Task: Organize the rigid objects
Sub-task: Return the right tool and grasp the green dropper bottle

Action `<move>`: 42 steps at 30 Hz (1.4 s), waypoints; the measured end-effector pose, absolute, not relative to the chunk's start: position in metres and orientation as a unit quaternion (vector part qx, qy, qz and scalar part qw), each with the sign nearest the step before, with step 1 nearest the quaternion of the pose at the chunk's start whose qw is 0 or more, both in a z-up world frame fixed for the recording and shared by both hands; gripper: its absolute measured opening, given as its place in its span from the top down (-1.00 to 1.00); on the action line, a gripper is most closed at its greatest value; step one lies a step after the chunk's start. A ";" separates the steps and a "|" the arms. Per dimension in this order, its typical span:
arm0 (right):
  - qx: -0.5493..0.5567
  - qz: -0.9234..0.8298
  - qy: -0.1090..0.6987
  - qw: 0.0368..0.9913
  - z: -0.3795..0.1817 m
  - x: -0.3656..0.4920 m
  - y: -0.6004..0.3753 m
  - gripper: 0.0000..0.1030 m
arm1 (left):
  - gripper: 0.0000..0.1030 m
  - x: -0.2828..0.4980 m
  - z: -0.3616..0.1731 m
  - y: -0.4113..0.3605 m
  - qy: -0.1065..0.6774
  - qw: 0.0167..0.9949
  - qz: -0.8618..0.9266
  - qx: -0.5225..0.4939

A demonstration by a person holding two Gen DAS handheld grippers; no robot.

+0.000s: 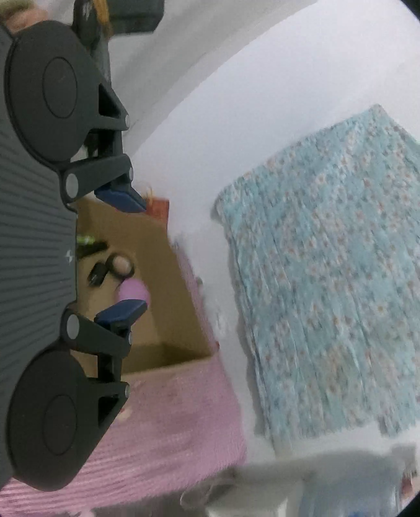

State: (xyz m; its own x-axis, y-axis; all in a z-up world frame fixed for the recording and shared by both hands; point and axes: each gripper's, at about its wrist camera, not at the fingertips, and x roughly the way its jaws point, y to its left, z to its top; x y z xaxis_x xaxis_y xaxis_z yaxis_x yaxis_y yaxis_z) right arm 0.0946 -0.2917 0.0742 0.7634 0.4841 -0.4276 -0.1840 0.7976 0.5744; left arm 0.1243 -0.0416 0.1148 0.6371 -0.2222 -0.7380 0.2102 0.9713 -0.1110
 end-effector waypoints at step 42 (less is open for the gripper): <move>0.218 0.109 0.357 0.902 0.006 0.010 -0.299 -0.21 | -0.50 0.044 0.041 -0.089 0.410 0.898 -0.136 0.077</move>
